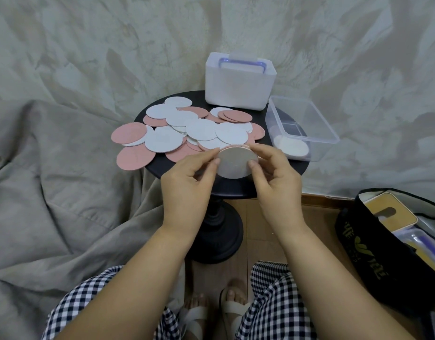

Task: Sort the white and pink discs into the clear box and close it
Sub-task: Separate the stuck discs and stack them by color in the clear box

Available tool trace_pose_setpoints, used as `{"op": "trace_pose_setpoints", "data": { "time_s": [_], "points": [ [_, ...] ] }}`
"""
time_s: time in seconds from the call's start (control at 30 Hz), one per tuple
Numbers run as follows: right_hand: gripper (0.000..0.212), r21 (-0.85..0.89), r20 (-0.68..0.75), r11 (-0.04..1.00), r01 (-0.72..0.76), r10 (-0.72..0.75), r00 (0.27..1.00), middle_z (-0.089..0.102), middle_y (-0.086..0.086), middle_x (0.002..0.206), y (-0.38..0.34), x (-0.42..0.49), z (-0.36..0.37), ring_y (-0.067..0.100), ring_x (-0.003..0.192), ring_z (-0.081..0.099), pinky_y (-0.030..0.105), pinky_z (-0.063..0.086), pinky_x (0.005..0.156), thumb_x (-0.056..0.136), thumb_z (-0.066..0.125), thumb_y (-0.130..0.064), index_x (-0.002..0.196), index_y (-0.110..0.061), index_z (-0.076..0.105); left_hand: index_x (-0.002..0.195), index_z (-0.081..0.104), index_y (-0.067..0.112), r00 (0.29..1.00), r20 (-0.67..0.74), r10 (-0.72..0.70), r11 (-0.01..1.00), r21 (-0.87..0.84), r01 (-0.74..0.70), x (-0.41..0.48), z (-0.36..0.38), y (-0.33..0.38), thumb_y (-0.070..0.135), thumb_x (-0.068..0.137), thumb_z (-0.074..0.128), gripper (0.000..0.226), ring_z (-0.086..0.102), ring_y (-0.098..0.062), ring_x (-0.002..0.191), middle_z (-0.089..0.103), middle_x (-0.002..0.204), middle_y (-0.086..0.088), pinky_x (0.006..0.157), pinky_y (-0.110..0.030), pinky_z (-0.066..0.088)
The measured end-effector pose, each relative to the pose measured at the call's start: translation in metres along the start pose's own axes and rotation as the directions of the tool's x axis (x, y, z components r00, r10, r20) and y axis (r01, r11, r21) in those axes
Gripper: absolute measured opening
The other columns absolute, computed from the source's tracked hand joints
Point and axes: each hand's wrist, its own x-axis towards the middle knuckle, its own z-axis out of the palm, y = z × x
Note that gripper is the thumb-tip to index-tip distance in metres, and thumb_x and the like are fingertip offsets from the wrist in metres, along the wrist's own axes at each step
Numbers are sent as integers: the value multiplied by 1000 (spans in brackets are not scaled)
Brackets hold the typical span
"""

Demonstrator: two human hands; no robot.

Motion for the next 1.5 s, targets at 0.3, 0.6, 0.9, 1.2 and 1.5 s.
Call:
{"op": "trace_pose_setpoints", "data": {
  "time_s": [0.3, 0.6, 0.9, 1.2, 1.5],
  "points": [
    [36, 1, -60, 999, 49, -49, 997, 61, -1, 105, -4, 4, -3, -7, 99, 54, 7, 44, 79, 86, 60, 1, 110, -27, 60, 94, 70, 19, 1000, 8, -13, 1000, -20, 14, 2, -4, 11, 9, 83, 67, 15, 62, 4, 87, 66, 88, 18, 75, -5, 44],
    [36, 17, -57, 999, 52, -51, 997, 57, -14, 104, -1, 2, -3, -6, 101, 55, 8, 46, 79, 86, 60, -1, 111, -26, 60, 98, 68, 18, 995, -19, 94, 995, 28, -93, -2, -2, 6, 1, 81, 68, 24, 59, 11, 88, 63, 89, 17, 76, -3, 41],
    [32, 76, -62, 997, 27, -22, 998, 59, -12, 102, -3, 4, -1, -11, 98, 53, 5, 42, 79, 86, 60, 0, 108, -24, 63, 107, 68, 9, 1000, 7, 7, 1000, 26, -7, -4, 3, 6, -1, 83, 64, 26, 54, 19, 90, 62, 96, 9, 77, 2, 38],
    [31, 226, -152, 954, -196, 233, 960, 63, -13, 91, 4, 30, -68, 3, 89, 60, 30, 53, 84, 89, 59, -8, 97, -38, 64, 93, 59, 31, 965, 205, -165, 986, 15, 166, 34, 43, 40, 19, 89, 55, 13, 60, -3, 88, 57, 97, 17, 77, -16, 47],
    [31, 234, -206, 936, -264, 313, 927, 63, -8, 95, 25, 28, -113, 5, 89, 61, 17, 54, 67, 90, 57, -7, 96, -36, 62, 100, 51, 11, 751, 472, -461, 883, 162, 440, 69, 119, 55, 31, 92, 52, 22, 55, -20, 61, 56, 94, -9, 64, -28, 47]
  ]
}}
